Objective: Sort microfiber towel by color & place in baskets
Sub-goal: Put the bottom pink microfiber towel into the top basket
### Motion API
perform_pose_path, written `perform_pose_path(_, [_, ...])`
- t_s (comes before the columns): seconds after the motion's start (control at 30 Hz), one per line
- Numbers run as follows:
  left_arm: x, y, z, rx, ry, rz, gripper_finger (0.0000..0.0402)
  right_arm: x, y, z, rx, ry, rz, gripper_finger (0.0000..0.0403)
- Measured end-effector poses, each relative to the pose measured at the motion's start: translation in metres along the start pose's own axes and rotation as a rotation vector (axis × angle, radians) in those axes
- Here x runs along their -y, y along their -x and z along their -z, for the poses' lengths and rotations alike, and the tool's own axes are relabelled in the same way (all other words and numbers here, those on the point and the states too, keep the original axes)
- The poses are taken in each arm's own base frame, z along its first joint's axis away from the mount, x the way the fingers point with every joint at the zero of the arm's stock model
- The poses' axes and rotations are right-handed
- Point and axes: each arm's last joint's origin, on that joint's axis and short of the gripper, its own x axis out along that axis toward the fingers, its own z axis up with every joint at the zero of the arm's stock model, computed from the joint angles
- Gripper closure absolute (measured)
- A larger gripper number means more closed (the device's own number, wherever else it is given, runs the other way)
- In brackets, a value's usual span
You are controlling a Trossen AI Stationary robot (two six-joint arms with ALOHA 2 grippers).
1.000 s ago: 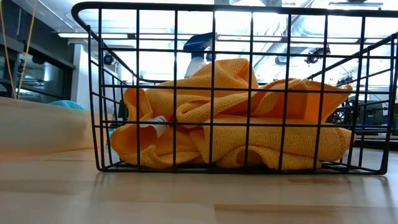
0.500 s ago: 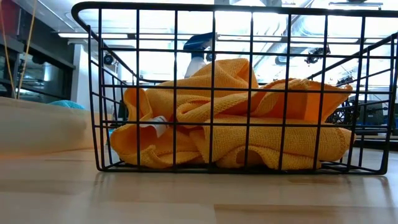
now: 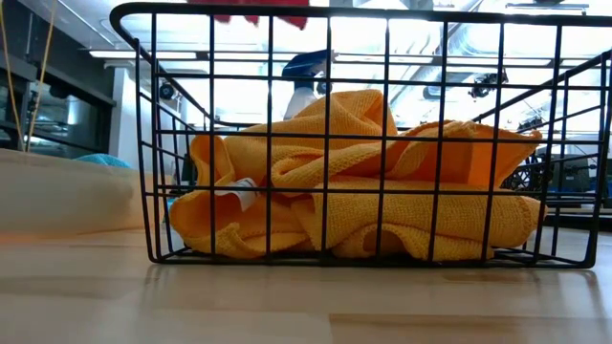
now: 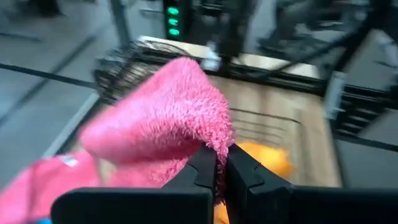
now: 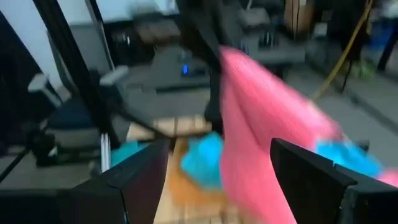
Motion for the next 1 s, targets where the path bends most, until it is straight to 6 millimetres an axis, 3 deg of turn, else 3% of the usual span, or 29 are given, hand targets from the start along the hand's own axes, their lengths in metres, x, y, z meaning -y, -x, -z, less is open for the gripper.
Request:
perform_pose_path(0.2, [-0.008, -0.05, -0.008, -0.058, -0.069, -0.04, 0.0401, -0.002, -0.002, -0.012, 0.131, 0.142, 0.001, 0.0123])
perform_pose_path(0.4, [-0.009, -0.087, -0.016, -0.035, -0.112, 0.005, 0.0401, 0.001, -0.017, -0.001, 0.057, 0.31, 0.137, 0.0123])
perform_pose_path(0.6, [-0.018, -0.091, -0.023, 0.014, -0.119, -0.019, 0.0401, 0.003, -0.03, 0.012, -0.041, 0.366, 0.217, 0.0123])
perform_pose_path(0.77, [-0.016, -0.089, -0.03, 0.072, -0.105, 0.036, 0.0401, 0.012, -0.042, 0.018, -0.076, 0.389, 0.324, 0.0123])
perform_pose_path(1.0, [-0.012, -0.086, -0.034, 0.12, -0.089, 0.067, 0.0401, 0.018, -0.053, 0.022, -0.085, 0.386, 0.348, 0.0123])
